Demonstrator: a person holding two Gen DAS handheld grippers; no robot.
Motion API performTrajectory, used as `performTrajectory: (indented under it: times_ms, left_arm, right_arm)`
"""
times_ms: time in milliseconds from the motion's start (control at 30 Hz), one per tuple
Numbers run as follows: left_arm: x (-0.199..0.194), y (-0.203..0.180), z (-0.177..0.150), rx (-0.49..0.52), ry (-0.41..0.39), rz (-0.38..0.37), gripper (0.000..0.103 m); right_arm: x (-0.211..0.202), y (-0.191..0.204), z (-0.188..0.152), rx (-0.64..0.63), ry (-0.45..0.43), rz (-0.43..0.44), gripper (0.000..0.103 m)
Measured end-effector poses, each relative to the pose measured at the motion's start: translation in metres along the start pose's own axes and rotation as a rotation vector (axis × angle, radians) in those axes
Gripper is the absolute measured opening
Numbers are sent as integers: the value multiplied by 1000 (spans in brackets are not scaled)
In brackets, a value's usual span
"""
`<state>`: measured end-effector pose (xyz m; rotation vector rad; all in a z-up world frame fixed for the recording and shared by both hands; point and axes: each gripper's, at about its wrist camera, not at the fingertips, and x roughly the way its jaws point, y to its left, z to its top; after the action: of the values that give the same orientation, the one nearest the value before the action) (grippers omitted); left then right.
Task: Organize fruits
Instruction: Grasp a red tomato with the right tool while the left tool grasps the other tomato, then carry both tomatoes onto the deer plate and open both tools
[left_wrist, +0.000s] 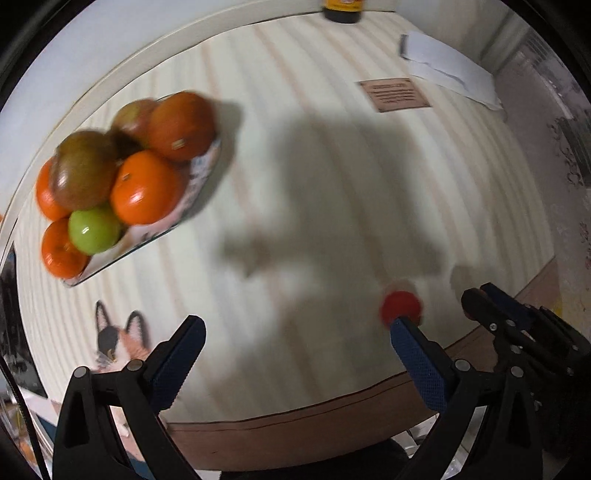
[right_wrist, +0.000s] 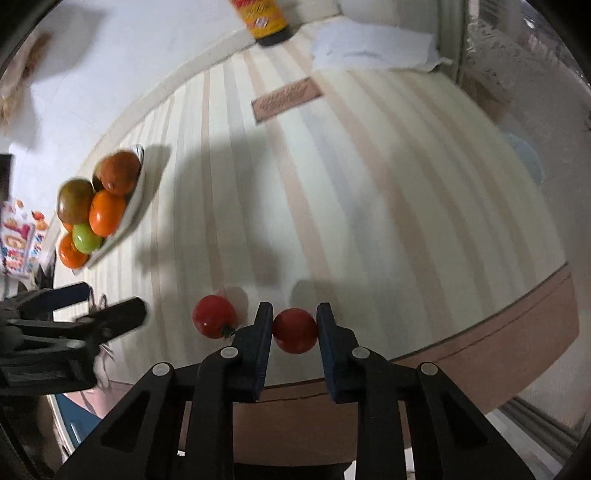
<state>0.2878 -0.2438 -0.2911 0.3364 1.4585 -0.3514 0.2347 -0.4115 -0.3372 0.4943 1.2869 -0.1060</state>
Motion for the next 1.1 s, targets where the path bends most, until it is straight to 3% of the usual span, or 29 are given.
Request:
performTrajectory:
  times_ms: [167,233,300,400,633,700,900,1100]
  left_arm:
    - [8,-38,3,99,0,-51,100]
    - [12,-51,3,132,5,-64,93]
    - [19,-61,4,155,23,-73,77]
    - [29,-71,3,175,53,-82,63]
    - [32,-75,4,191,58,-97,42]
    - [31,-75,4,189,52,-98,32]
    - [29,-76,-2,173,44,-120,30]
    - [18,-44,-5,130,24,-135,29]
  right_arm:
    - [-26,-27,3,49,-47,-18,26]
    - [-31,-39,3,67,-54,-28,26]
    - [-34,-48,3,81,-54,-36,26]
    - [-35,-59,1,97,-53,-45,26]
    - [-35,-65,-6,118,-52,-38,26]
    - [-34,-65,-6,117,-50,-36,26]
    - [-35,-58,-6,98,-54,-33,27]
    - [-38,-48,-4,83,-63,-20,26]
